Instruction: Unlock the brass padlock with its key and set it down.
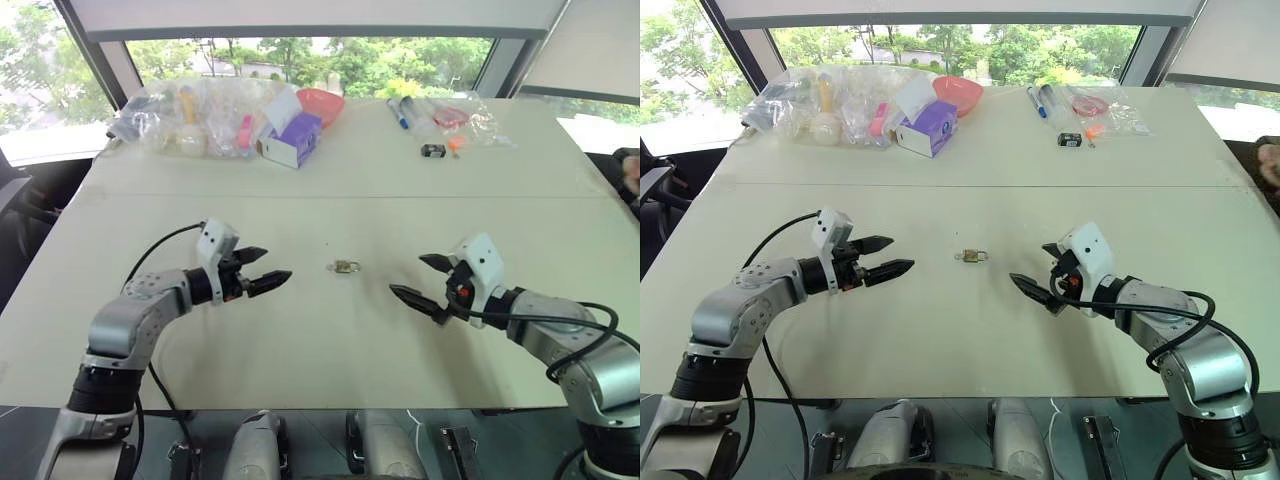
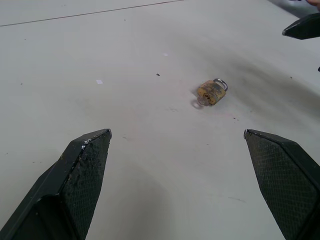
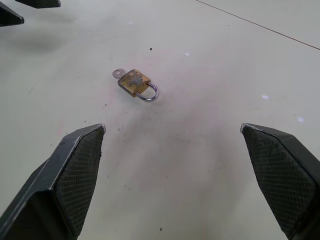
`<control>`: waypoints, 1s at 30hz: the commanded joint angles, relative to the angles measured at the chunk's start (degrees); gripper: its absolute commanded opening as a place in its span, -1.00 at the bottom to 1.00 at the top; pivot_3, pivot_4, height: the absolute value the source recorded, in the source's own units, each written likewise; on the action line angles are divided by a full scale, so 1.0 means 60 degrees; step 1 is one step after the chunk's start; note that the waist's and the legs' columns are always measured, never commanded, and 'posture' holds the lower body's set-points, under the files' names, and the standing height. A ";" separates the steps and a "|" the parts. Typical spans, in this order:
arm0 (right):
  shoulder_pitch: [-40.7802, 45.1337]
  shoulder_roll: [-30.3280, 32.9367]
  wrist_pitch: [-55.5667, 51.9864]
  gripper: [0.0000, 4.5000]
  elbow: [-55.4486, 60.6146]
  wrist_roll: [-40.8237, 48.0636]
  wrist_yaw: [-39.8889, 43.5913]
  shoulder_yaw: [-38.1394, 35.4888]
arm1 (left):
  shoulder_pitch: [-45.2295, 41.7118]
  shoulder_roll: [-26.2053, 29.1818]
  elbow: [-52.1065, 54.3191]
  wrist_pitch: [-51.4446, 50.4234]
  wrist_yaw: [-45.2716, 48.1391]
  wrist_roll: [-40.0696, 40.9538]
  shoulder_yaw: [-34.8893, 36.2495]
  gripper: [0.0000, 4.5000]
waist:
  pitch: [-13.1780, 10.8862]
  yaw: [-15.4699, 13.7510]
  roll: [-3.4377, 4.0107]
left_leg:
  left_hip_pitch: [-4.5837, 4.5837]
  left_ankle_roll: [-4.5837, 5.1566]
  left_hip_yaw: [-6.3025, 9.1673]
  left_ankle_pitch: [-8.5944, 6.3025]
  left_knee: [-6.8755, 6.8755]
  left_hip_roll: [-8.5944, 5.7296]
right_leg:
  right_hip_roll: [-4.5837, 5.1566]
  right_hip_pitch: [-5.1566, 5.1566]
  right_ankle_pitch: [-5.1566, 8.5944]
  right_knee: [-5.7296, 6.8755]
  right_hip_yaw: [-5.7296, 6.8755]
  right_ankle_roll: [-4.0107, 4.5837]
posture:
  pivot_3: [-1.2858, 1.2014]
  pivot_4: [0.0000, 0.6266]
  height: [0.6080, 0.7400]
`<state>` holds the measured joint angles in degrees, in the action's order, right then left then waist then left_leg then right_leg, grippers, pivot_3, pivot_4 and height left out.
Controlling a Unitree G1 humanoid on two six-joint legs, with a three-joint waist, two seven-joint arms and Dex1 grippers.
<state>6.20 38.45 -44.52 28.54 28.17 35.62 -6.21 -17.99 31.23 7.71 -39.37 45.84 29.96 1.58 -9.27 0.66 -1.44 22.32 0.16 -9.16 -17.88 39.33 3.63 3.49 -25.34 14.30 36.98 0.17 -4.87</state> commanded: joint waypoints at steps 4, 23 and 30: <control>0.0331 0.0063 0.0313 1.00 -0.0103 -0.0096 0.0124 0.0093 | -0.0057 0.0011 0.0325 0.0317 -0.0230 -0.0086 0.0214 0.96 | 0.0000 -0.0004 0.0000 | 0.0000 -0.0003 0.0000 0.0002 0.0000 0.0000 | 0.0000 0.0000 0.0000 0.0000 0.0000 0.0000 | 0.03 -0.52 0.92; 0.3578 0.0570 -0.0297 1.00 -0.2306 -0.1044 0.1314 0.2536 | -0.1589 0.2583 -0.0328 0.0139 0.3168 -0.0052 -0.0711 0.96 | 0.0001 0.0028 0.0004 | 0.0008 -0.0025 -0.0008 0.0014 -0.0004 0.0003 | -0.0005 -0.0013 0.0010 0.0000 0.0004 0.0014 | 0.03 -0.52 0.92; 0.4737 -0.0038 0.1124 1.00 -0.4053 -0.2083 0.2388 0.3950 | -0.1997 0.2279 -0.0575 0.0085 0.3188 0.0007 -0.0540 0.96 | -0.0006 0.0007 -0.0007 | 0.0024 -0.0026 -0.0016 0.0015 0.0006 0.0001 | -0.0003 -0.0014 0.0009 -0.0005 0.0012 0.0012 | 0.03 -0.52 0.92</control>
<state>32.61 38.76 -40.87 5.63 17.51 48.51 17.08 -29.73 45.28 3.51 -38.94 65.29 29.32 -2.81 -9.31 0.70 -1.48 22.46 0.01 -9.26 -17.79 39.36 3.63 3.47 -25.43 14.36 36.95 0.24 -4.80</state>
